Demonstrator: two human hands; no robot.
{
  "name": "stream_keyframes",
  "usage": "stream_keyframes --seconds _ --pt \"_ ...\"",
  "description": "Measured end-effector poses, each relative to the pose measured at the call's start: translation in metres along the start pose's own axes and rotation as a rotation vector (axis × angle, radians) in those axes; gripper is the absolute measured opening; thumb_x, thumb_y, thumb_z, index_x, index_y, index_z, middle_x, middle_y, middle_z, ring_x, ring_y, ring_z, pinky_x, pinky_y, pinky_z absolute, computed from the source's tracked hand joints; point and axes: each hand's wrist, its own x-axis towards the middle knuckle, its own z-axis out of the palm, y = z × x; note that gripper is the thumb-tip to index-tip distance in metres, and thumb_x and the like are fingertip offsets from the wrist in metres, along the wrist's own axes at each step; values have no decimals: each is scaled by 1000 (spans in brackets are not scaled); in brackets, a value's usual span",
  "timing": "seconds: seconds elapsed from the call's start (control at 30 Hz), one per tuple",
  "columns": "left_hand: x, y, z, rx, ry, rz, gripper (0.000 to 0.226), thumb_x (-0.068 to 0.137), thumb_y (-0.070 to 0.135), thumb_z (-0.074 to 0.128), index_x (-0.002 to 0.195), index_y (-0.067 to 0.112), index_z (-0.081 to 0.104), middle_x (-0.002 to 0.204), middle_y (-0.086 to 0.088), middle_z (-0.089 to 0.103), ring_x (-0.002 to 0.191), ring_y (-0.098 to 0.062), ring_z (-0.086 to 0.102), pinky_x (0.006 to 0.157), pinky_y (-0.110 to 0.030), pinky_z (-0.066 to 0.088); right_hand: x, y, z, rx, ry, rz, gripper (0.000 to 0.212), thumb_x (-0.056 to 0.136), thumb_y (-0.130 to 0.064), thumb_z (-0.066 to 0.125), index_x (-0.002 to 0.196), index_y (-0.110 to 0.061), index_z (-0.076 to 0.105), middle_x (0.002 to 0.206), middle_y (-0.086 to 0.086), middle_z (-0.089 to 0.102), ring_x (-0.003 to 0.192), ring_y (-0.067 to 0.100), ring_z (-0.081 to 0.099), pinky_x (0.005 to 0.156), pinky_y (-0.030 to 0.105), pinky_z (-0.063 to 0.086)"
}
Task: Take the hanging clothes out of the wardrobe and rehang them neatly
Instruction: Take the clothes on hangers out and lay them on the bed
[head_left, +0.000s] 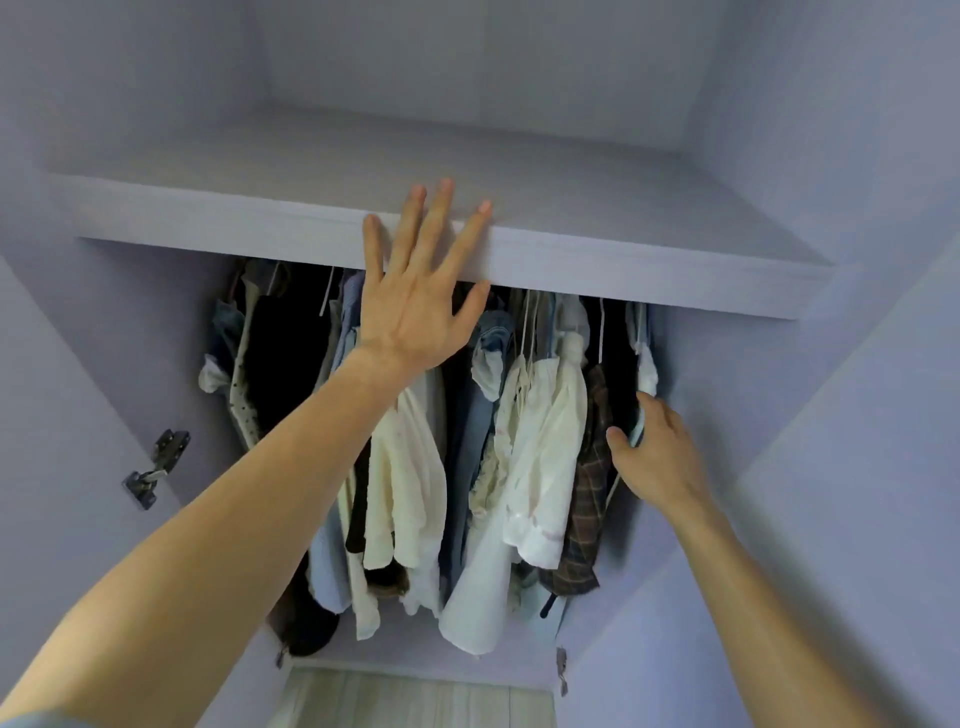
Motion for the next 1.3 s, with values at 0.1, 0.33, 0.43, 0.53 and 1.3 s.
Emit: stream_keyframes --seconds 0.1,0.33,0.43,0.53,1.3 --pt "3 -5 21 23 93 23 66 101 57 31 159 33 10 167 -10 6 153 -30 -2 119 -62 -4 48 9 8 185 -10 127 69 99 -39 50 156 -17 18 160 12 27 141 34 36 113 44 34" --pt "8 -7 46 17 317 24 67 97 53 41 157 31 22 163 -12 21 153 -21 -7 118 -59 -6 107 13 24 407 -9 268 26 101 -32 52 120 -15 53 96 3 61 98 31 61 75 32 41" --pt "10 -8 53 22 380 21 67 95 51 46 156 30 27 161 -11 25 153 -19 -6 118 -61 -1 117 13 27 721 -85 323 11 94 -23 64 103 -18 59 81 3 56 64 16 51 54 27 38" --pt "12 -7 57 35 412 20 69 93 52 46 156 32 25 160 -9 23 153 -18 -5 117 -62 1 126 17 19 893 -130 366 12 87 -10 69 92 -18 62 70 3 49 52 12 38 45 24 29" --pt "0 -2 24 -76 160 9 73 96 49 49 159 29 18 166 -9 11 154 -26 -1 119 -63 -2 -18 -7 -5 1165 -188 198 35 86 6 66 111 -19 66 81 4 60 59 11 45 56 24 40"
